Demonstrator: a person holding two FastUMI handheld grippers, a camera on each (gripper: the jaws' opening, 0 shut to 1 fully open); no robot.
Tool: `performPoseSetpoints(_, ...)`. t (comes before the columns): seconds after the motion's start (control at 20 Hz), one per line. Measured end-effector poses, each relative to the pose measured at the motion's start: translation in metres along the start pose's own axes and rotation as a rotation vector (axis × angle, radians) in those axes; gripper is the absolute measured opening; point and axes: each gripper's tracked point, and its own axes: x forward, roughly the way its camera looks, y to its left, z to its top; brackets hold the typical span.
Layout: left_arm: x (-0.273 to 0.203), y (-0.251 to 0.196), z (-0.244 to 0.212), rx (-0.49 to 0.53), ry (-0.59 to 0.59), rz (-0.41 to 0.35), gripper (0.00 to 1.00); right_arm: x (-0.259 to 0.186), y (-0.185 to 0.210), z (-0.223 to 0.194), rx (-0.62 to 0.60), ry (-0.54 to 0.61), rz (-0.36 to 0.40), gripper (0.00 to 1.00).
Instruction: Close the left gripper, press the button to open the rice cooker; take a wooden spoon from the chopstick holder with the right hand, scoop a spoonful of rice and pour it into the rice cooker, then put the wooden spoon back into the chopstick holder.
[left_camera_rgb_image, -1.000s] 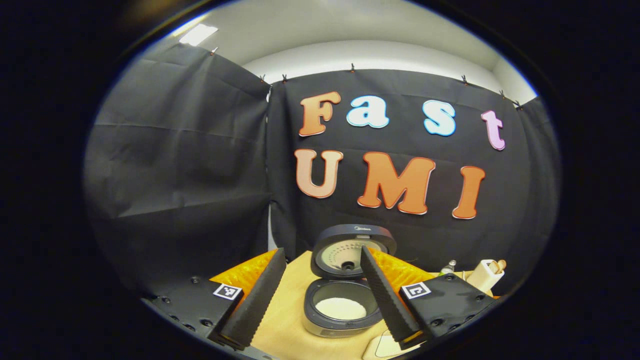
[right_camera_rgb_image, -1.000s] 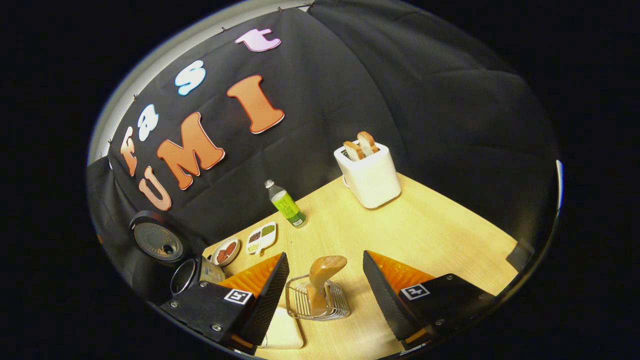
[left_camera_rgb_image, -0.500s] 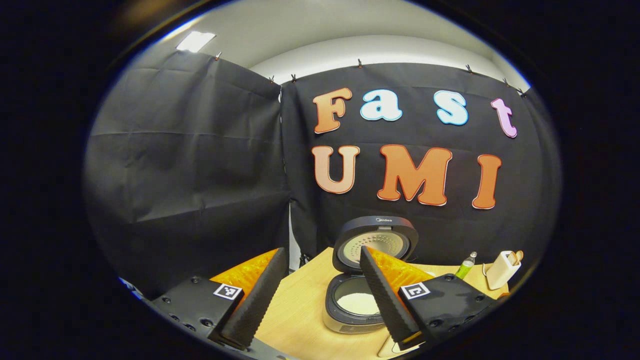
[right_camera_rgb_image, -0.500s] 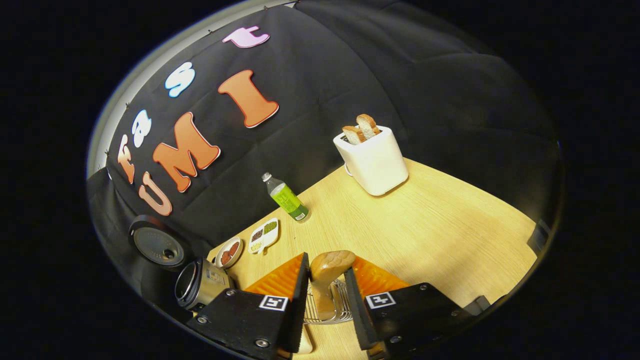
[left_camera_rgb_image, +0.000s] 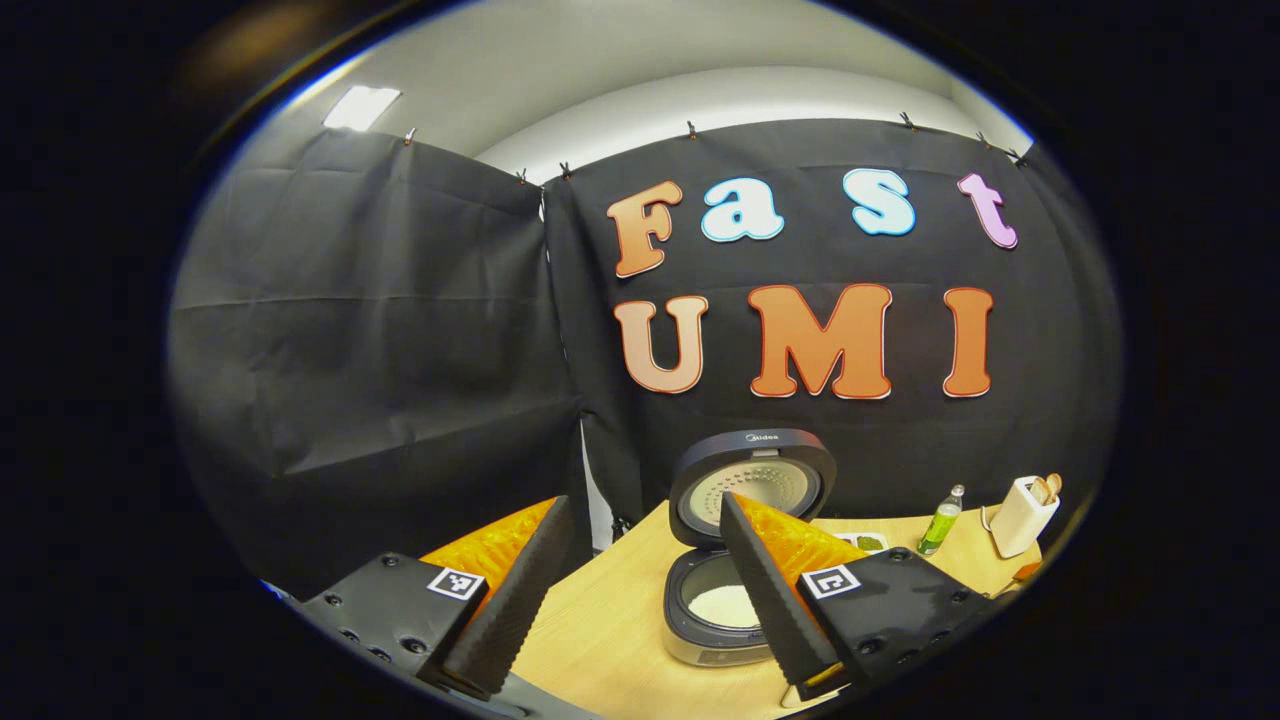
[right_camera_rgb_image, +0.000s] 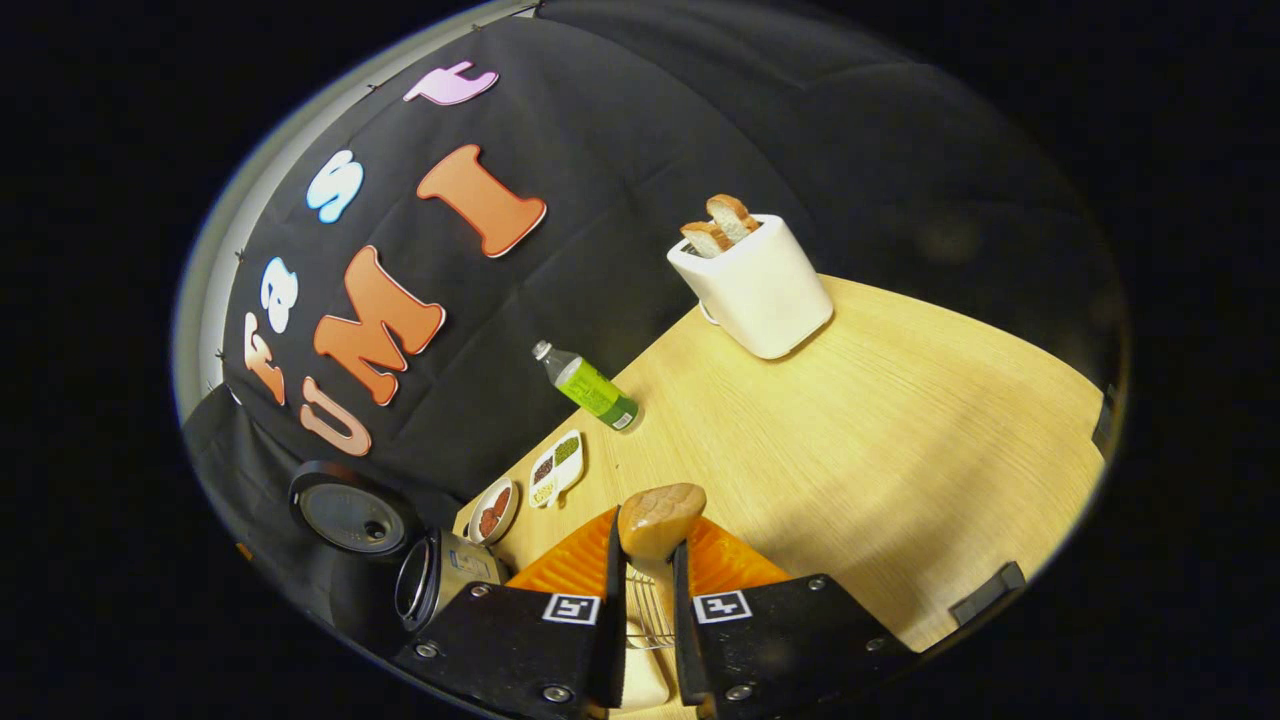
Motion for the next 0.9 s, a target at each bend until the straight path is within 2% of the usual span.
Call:
performPoseSetpoints(0.1, 0.002, 0.004, -0.002, -0.007, 0.001, -0.007, 0.99, -0.002, 0.009, 0.006, -0.050, -0.027, -0.007, 0.21)
performPoseSetpoints(0.15, 0.005, 0.007, -0.002, -0.012, 0.000, -0.009, 1.00, -0.006, 0.015, 0.008, -0.084, -0.041, -0.010, 0.15)
performPoseSetpoints(0.2, 0.006, 0.011, -0.004, -0.021, 0.001, -0.012, 1.00, -0.009, 0.023, 0.011, -0.119, -0.054, -0.013, 0.14)
performPoseSetpoints(0.4, 0.018, 0.032, -0.004, -0.070, -0.007, -0.032, 1.00, -0.032, 0.057, 0.032, -0.229, -0.126, -0.026, 0.14)
performPoseSetpoints(0.6, 0.038, 0.059, 0.004, -0.060, -0.034, -0.065, 1.00, -0.064, 0.107, 0.043, -0.303, -0.202, -0.002, 0.14)
performPoseSetpoints(0.85, 0.063, 0.080, 0.000, -0.091, -0.028, -0.140, 1.00, -0.085, 0.168, 0.004, -0.373, -0.209, 0.062, 0.14)
performPoseSetpoints(0.9, 0.068, 0.085, 0.000, -0.088, -0.025, -0.149, 0.97, -0.086, 0.178, -0.009, -0.394, -0.208, 0.072, 0.14)
